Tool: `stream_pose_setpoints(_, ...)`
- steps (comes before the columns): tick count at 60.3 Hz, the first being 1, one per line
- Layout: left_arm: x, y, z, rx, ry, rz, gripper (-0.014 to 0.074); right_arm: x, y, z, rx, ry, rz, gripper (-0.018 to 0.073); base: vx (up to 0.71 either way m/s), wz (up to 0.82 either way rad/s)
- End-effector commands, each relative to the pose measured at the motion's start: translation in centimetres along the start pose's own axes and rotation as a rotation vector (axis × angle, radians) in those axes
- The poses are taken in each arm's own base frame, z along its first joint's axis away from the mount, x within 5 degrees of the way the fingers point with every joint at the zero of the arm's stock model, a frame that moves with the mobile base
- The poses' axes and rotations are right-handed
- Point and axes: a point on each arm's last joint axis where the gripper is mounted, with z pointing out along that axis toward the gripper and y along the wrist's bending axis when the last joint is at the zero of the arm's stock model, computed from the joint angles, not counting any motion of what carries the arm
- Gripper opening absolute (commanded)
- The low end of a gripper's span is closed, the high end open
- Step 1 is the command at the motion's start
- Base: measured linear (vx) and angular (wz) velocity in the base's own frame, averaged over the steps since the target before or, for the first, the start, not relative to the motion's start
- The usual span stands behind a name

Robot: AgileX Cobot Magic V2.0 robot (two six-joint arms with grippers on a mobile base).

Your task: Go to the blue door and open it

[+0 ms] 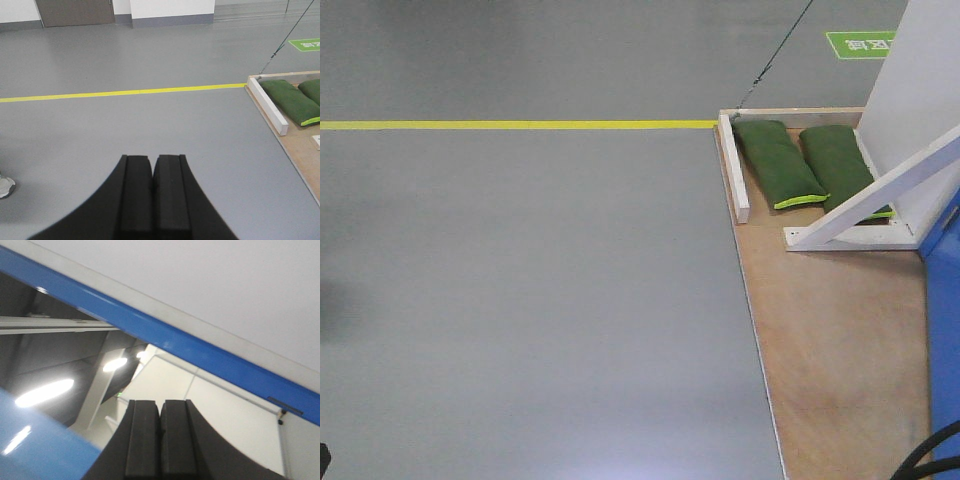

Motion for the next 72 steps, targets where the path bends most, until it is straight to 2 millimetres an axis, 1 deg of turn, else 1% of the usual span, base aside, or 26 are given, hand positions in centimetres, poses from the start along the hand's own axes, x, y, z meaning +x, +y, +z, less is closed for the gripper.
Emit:
stream_pose_setpoints(1,-1.4,0.0,-0.4,0.005,-0.12,-0.007,0.0071,-1.0,1.0,1.9,-0.011,-0.069,-0.023,-0.0004,0.0,0.0)
stream_pose_setpoints(16,-1.4,0.0,-0.4,0.005,-0.12,-0.007,0.0071,-1.0,1.7,8.3,0.001,-0.1,-0.035,-0.0004,0.0,0.0)
stream_pose_setpoints(26,-1.4,0.0,-0.4,0.005,-0.12,-0.007,0.0071,-1.0,2.5,11.0,-0.022,-0.112,-0.033,-0.0004,0.0,0.0)
stream_pose_setpoints(32,-1.4,0.0,-0.4,0.005,-0.12,-0.007,0.0071,-0.5,2.2,12.9,-0.017,-0.107,-0.049,-0.0004,0.0,0.0)
stream_pose_setpoints(37,-1.4,0.0,-0.4,0.005,-0.12,-0.007,0.0071,0.2,1.8,14.3,-0.017,-0.075,-0.107,-0.0004,0.0,0.0)
stream_pose_setpoints(38,-1.4,0.0,-0.4,0.005,-0.12,-0.007,0.0071,1.0,1.2,15.5,-0.012,-0.032,-0.166,-0.0004,0.0,0.0)
stream_pose_setpoints(44,-1.4,0.0,-0.4,0.005,-0.12,-0.007,0.0071,1.5,0.5,16.1,0.004,-0.017,-0.182,-0.0004,0.0,0.0)
stream_pose_setpoints(47,-1.4,0.0,-0.4,0.005,-0.12,-0.007,0.0071,2.0,0.3,16.2,0.004,0.009,-0.204,-0.0004,0.0,0.0)
stream_pose_setpoints(53,-1.4,0.0,-0.4,0.005,-0.12,-0.007,0.0071,3.2,0.5,16.3,-0.013,0.058,-0.268,-0.0004,0.0,0.0)
stream_pose_setpoints(59,-1.4,0.0,-0.4,0.005,-0.12,-0.007,0.0071,4.4,1.2,16.1,-0.046,0.091,-0.326,-0.0004,0.0,0.0)
stream_pose_setpoints(72,-1.4,0.0,-0.4,0.005,-0.12,-0.007,0.0071,5.9,3.8,14.5,-0.15,0.137,-0.452,-0.0004,0.0,0.0)
